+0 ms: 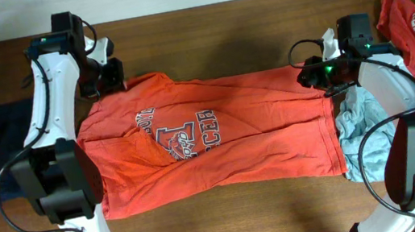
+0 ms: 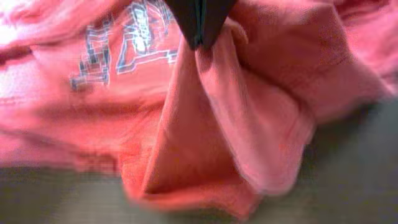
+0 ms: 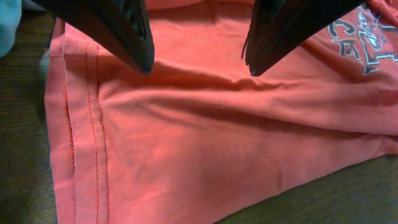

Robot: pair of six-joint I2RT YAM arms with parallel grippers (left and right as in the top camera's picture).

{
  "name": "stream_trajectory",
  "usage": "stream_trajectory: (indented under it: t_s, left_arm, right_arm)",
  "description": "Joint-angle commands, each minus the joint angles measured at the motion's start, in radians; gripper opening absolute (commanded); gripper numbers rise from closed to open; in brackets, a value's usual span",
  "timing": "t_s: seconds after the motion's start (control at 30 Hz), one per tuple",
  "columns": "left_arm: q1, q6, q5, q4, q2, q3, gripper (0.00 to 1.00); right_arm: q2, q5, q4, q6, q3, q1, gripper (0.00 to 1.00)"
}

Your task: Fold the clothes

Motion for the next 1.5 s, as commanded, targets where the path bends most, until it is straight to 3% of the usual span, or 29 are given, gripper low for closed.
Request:
stream_trajectory:
  t_s: [0.0, 0.33, 0.53, 0.77, 0.83, 0.87, 0.9, 0.93, 1.07, 1.27, 1.47]
  left_arm:
    - [-0.002, -0.003, 0.047, -0.089, -0.047, 0.002, 0.00]
    - [-0.002, -0.002, 0.035, -0.320, -0.047, 0.002, 0.00]
    - [-0.002, 0.006, -0.028, -0.365, -0.047, 0.002, 0.01]
    - [-0.002, 0.013, -0.028, -0.395, -0.047, 0.002, 0.06]
    - [-0.002, 0.012, -0.027, -0.395, -0.047, 0.002, 0.14]
    - [-0.002, 0.012, -0.024, -0.391, -0.047, 0.002, 0.21]
    - [-0.002, 0.013, -0.024, -0.369, -0.047, 0.002, 0.38]
    - [-0.002, 0.013, -0.026, -0.325, -0.047, 0.002, 0.45]
    - [-0.027, 0.012, -0.025, -0.093, -0.040, 0.002, 0.65]
    - [-0.090, 0.012, -0.144, 0.026, 0.060, 0.002, 0.65]
    - [-0.090, 0.013, -0.206, 0.046, 0.150, 0.002, 0.57]
  right_arm:
    - [0.009, 0.009, 0.002, -0.010, 0.013, -0.006, 0.52]
    - [0.009, 0.009, 0.005, -0.010, 0.013, -0.006, 0.52]
    - [0.009, 0.009, 0.010, -0.010, 0.013, -0.006, 0.52]
    - [0.009, 0.013, 0.008, -0.010, 0.013, -0.006, 0.52]
    - [0.009, 0.013, 0.009, -0.010, 0.013, -0.006, 0.52]
    - [0.009, 0.013, 0.009, -0.010, 0.013, -0.006, 0.53]
    - [0.009, 0.013, 0.009, -0.010, 0.013, -0.006, 0.52]
    - [0.009, 0.013, 0.013, -0.010, 0.013, -0.006, 0.52]
    - [0.009, 0.013, 0.019, -0.010, 0.013, -0.006, 0.52]
    - [0.009, 0.013, 0.003, -0.007, 0.013, -0.006, 0.52]
    - [0.009, 0.013, 0.002, -0.007, 0.013, -0.006, 0.52]
